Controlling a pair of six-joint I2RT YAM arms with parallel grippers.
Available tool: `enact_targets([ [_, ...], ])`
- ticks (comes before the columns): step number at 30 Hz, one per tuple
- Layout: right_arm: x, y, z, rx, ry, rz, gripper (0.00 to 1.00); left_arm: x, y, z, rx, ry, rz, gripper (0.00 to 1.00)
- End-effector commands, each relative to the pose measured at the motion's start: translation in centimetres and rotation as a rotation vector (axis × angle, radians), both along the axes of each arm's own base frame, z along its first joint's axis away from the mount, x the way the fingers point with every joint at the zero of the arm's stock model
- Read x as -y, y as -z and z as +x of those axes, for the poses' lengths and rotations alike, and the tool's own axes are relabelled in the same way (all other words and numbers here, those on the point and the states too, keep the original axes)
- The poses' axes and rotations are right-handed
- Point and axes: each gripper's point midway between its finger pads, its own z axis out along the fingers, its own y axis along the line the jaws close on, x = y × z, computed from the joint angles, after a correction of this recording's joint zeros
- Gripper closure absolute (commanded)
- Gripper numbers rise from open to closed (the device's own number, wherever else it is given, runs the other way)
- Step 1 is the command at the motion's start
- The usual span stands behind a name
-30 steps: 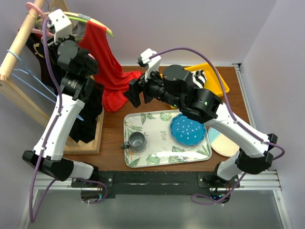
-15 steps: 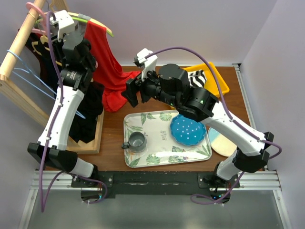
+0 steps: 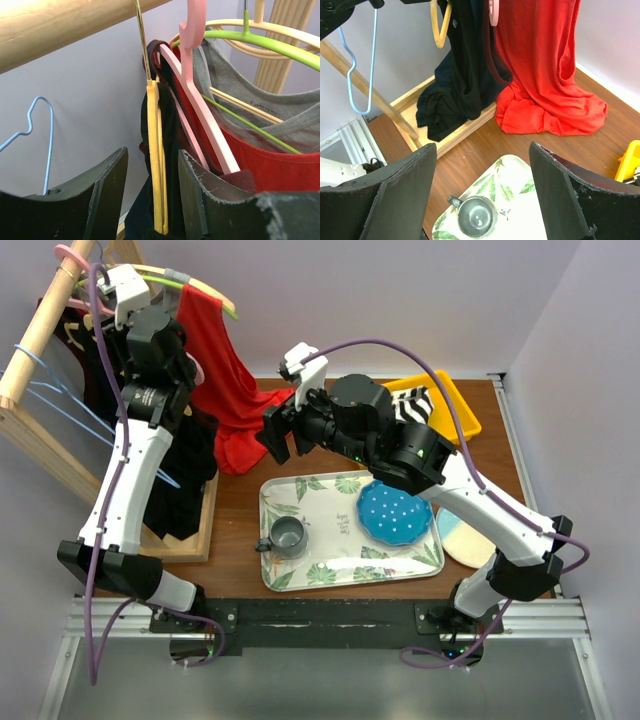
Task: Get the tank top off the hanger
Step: Pick up the hanger from the clothesline.
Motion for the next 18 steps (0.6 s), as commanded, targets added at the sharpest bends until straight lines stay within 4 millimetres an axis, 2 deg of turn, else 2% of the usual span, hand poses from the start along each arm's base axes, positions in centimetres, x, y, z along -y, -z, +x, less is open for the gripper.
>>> enact_targets([
  [1,0.3,-1.6,0.2,0.034,0.014,0.026,0.21,-0.2,-0.8,0.2,0.034,0.005,-0.021,0.50],
  [3,0.3,-1.5,0.2,0.033,0.014,0.024,0.21,-0.3,-0.1,0.4,0.014,0.001,-0.024,0.49],
  [4,0.4,-1.5,0.2,0.033,0.014,0.024,0.21,-0.2,0.0,0.5,0.015,0.003,-0.029,0.53],
  [9,0.5,-1.9,0.1,0.042,0.014,0.028,0.21,-0.2,-1.1,0.1,0.052,0.020,-0.026,0.65],
  [10,0.5,-2.0,0.1,0.045,0.014,0.030,0.21,-0.2,-1.6,0.0,0.062,0.023,-0.025,0.73],
  [15,0.6,-2.0,0.1,0.046,0.016,0.031,0.21,-0.2,-2.8,-0.3,0.090,0.032,-0.032,0.92],
  [16,0.6,-2.0,0.1,0.046,0.016,0.033,0.21,-0.2,-3.2,-0.5,0.099,0.032,-0.033,1.00],
  [18,0.6,-1.9,0.2,0.047,0.017,0.034,0.21,-0.2,-3.4,-0.6,0.101,0.031,-0.033,1.00],
])
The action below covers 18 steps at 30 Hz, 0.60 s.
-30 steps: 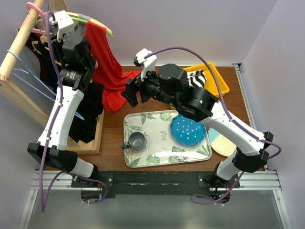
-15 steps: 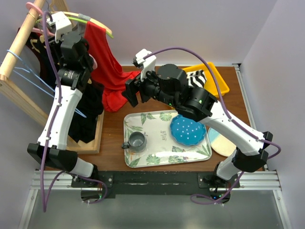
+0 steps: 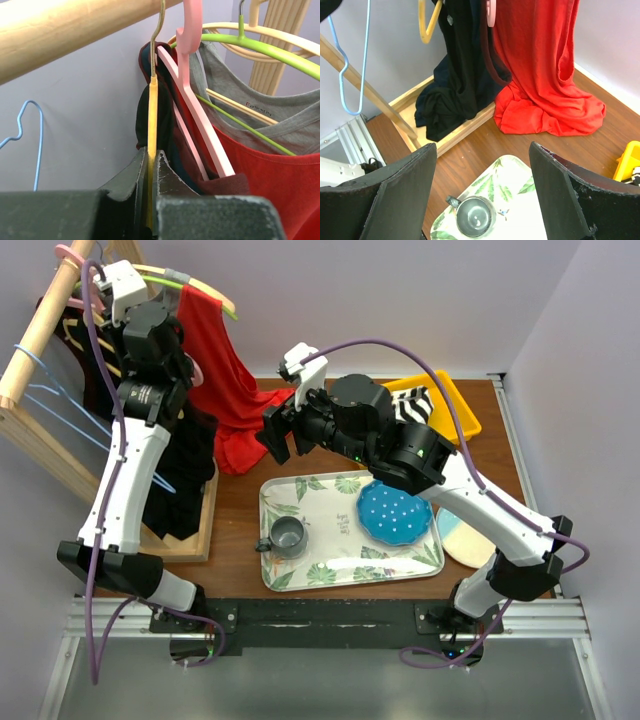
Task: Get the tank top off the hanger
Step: Pick up the hanger from the clothesline.
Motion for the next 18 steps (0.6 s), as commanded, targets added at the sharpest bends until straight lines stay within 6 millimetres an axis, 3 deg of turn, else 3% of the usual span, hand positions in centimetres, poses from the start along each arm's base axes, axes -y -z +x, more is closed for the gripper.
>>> enact_targets([
  [1,0.6,-2.0,0.1,0.041,0.017,0.042,0.21,-0.4,-3.3,-0.9,0.110,0.004,-0.026,1.00],
  [18,1.1,-2.4,-0.2,0.044,0.018,0.060,0.21,-0.8,-6.1,-3.3,0.194,0.009,-0.028,1.00],
])
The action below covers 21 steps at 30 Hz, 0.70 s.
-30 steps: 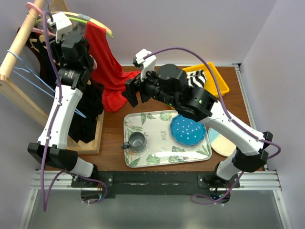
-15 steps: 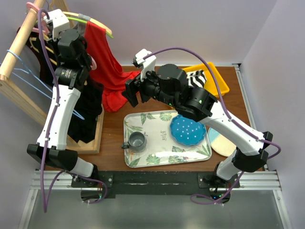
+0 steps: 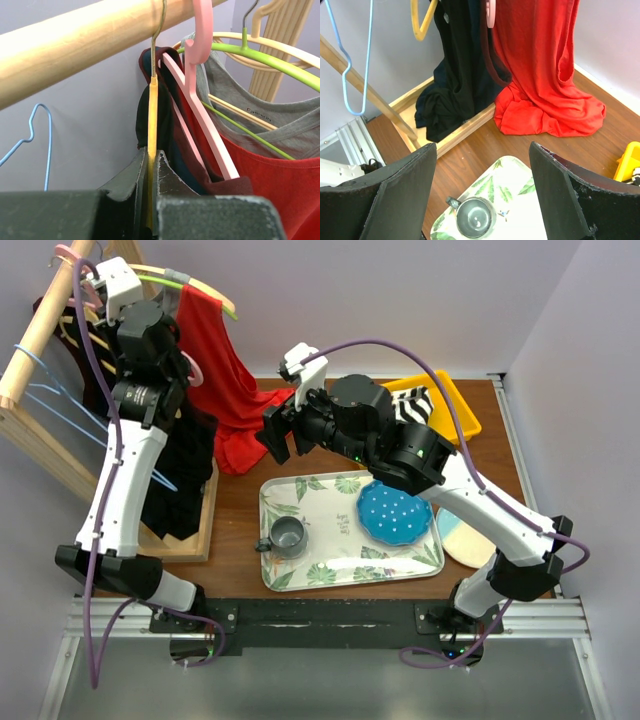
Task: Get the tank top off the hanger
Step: Pick up the hanger from the clothesline.
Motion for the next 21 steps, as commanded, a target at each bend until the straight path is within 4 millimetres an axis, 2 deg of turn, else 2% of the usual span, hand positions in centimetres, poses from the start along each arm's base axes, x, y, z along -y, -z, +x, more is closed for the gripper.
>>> enact_targets([
  [1,1.1,-2.5,-0.2,0.042,0.018,0.060,0.21,-0.6,-5.4,-2.9,0.189,0.015,-0.028,1.00],
  [13,0.4,-2.3,-0.1,0.032,0.008,0.073,0.22,0.4,-5.5,-3.4,0.189,0.100,-0.060,1.00],
  [16,-0.5,-2.6,-0.3,0.018,-0.015,0.096,0.22,0.7,-5.4,-3.8,0.197,0.127,-0.084,1.00],
  [21,-2.4,-4.3,-0.6,-0.001,-0.066,0.168,0.24,1.3,-5.0,-4.6,0.192,0.183,-0.129,1.00],
])
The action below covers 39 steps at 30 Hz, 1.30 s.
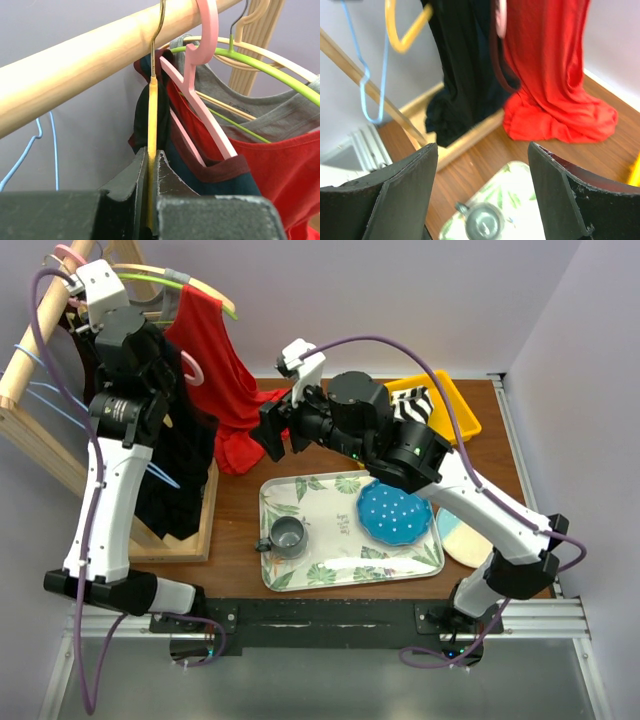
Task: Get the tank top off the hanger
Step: Pick up the hanger from the clothesline.
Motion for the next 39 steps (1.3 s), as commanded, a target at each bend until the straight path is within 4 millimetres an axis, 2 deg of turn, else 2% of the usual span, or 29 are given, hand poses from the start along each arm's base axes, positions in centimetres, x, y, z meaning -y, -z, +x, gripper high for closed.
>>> enact_targets([
  [1,-1.8,-3.8,-0.5,0.007,-0.052,0.139,0.24,0.6,-3.5,-2.7,0.149,0.079,-0.090,1.00],
  [13,-4.4,-4.6,0.1,-0.035,-0.067,0.244,0.25,1.5,-2.8,-5.0,0.115,0.166,-0.154,1.00],
  [17,-6.7,-5.9,-1.3,-0.034,-0.094,0.333,0.27,1.7,-2.6,-5.5,0.113,0.182,-0.170,1.00],
  [19,-8.6,-6.0,-2.8,-0.020,-0.126,0.338,0.27,1.7,-2.2,-5.5,0.099,0.184,-0.172,1.00],
  [22,-10.9,-5.6,-4.0,-0.007,-0.131,0.345,0.27,1.9,-2.0,-5.5,0.094,0.194,-0.181,1.00],
  [24,-11.8,-6.0,-4.4,0.001,-0.124,0.382,0.27,2.0,-1.9,-5.5,0.098,0.197,-0.190,1.00],
  [28,-13.9,-6.3,-6.5,0.005,-0.140,0.433,0.27,2.1,-2.0,-5.4,0.103,0.206,-0.195,1.00],
  [32,-15.1,-5.5,-6.2,0.024,-0.051,0.437,0.29,2.2,-2.3,-5.5,0.115,0.209,-0.199,1.00],
  [35,-15.5,-5.8,-5.8,0.046,-0.006,0.445,0.37,2.3,-2.1,-5.3,0.113,0.213,-0.203,1.00],
  [36,-16.1,-4.9,-5.3,0.055,0.013,0.422,0.39,2.3,-2.1,-5.3,0.113,0.216,-0.205,1.00],
  [37,-16.0,-5.7,-5.2,0.067,0.026,0.437,0.40,2.4,-2.0,-5.2,0.112,0.220,-0.207,1.00],
  [39,-16.6,-4.7,-4.6,0.090,0.053,0.408,0.42,2.5,-1.9,-5.1,0.111,0.221,-0.212,1.00],
])
